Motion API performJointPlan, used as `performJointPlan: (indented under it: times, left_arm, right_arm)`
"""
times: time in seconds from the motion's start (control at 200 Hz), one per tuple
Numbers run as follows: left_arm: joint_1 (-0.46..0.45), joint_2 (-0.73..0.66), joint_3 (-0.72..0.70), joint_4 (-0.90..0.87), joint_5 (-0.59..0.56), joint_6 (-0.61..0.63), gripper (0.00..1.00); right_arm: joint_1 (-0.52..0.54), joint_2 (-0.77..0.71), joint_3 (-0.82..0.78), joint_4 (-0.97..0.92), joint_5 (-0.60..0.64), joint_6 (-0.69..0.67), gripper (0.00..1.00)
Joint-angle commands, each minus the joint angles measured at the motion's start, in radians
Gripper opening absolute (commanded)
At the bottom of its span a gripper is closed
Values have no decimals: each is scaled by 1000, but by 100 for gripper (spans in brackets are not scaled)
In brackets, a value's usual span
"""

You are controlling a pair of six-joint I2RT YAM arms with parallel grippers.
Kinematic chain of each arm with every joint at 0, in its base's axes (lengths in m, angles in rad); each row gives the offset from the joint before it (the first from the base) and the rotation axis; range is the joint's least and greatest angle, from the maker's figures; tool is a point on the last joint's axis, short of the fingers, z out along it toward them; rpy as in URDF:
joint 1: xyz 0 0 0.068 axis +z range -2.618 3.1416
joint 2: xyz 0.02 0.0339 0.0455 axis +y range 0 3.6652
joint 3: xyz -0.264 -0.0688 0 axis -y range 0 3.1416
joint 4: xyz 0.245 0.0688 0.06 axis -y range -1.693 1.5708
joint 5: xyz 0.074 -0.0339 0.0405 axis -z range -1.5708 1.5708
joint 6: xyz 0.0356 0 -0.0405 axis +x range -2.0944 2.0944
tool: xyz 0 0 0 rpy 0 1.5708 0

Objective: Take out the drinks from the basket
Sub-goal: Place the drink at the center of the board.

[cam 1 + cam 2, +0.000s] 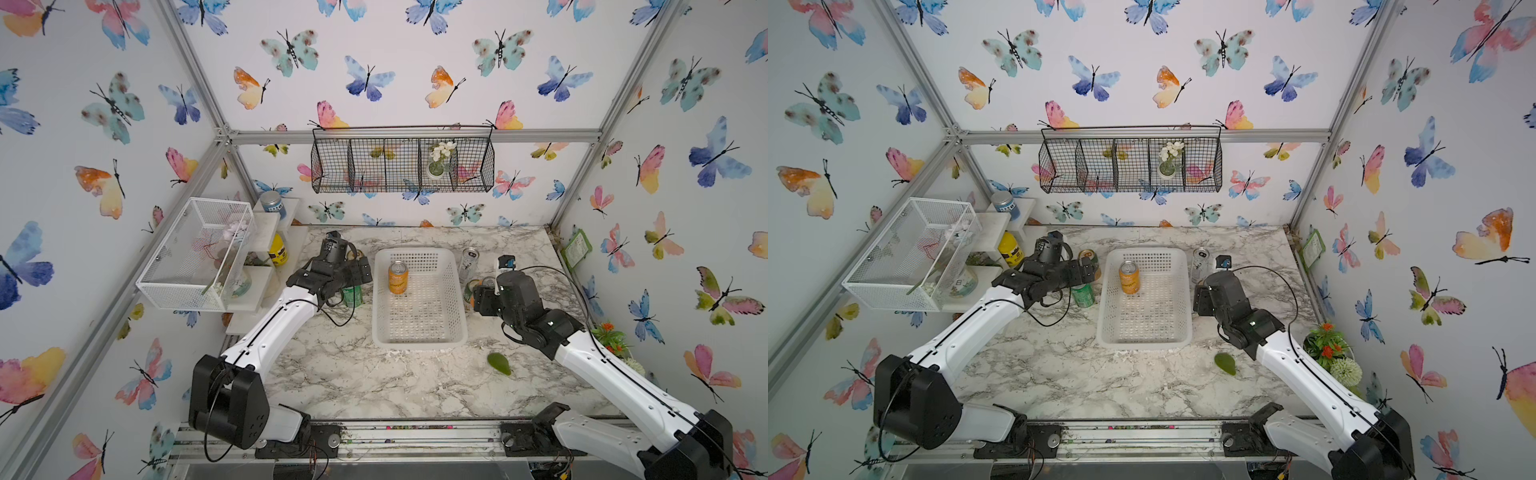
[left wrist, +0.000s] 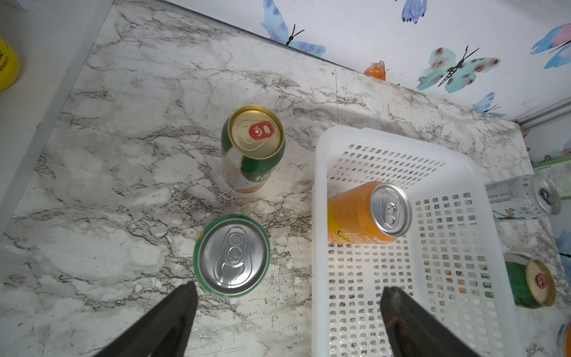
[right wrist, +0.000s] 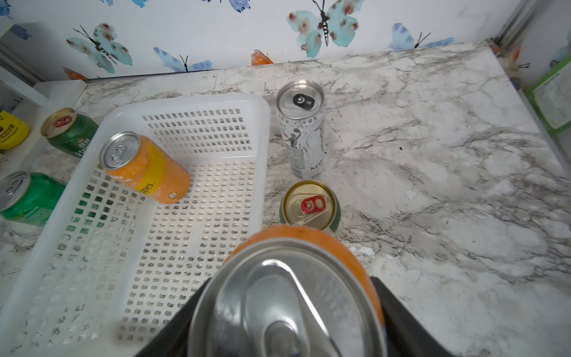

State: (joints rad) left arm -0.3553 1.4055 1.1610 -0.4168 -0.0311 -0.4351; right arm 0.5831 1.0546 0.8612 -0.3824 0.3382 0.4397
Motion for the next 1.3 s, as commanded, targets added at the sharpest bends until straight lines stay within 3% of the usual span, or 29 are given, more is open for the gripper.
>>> performJointPlan:
  times: [0.0,0.526,1.116,1.291]
  left_arm:
    - [3,-14,-12,-4,22,-2,99]
    - [4,-16,-14,-4,23,-5,99]
    - [4,-11,-12,-3,26,0,99]
    - [4,-35,-30,21,30,-2,99]
  right_arm:
    - [-4,-33,-20,27,79,41,54]
    - [-5,84,-198,192,-89,64,53]
    - [-4,155,-239,249,-82,81,56]
    - [-5,158,-249,257,-91,89,64]
